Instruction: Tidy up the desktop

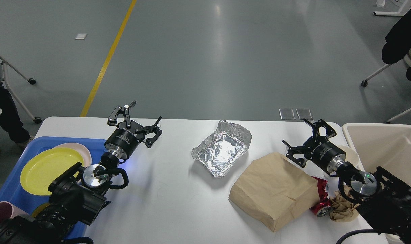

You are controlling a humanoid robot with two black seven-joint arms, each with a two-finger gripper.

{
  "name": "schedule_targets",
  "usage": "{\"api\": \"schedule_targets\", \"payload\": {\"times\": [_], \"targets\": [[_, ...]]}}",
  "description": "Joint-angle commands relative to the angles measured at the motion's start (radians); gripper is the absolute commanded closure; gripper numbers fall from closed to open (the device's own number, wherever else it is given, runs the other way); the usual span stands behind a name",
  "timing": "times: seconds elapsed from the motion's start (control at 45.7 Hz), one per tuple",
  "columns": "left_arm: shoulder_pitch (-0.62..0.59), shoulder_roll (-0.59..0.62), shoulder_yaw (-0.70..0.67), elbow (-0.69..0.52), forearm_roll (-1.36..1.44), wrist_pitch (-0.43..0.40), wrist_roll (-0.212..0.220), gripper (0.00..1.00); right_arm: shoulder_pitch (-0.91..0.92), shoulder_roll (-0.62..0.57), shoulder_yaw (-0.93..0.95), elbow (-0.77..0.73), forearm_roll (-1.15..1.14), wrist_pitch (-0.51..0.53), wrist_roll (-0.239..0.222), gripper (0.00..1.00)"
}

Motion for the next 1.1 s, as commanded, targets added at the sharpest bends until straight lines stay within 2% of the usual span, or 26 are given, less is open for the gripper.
{"api": "schedule_targets", "payload": {"times": [0.0,0.241,1.073], "targets": [[-0.001,0.000,0.000,0.000,0.000,0.000,0.000,0.03,0.010,-0.011,-0.018,-0.005,-0.001,-0.014,-0.012,0.00],[0.001,0.000,0.000,0.000,0.001,0.000,0.000,0.03,0.047,-0.096,0.083,-0.045,0.015,-0.025,-0.012,0.00],[0.001,0.001,0.002,0.000,0.000,-0.002,0.000,0.03,0.030,-0.080,0.078,-0.046,0.015,-0.025,-0.012,0.00]]}}
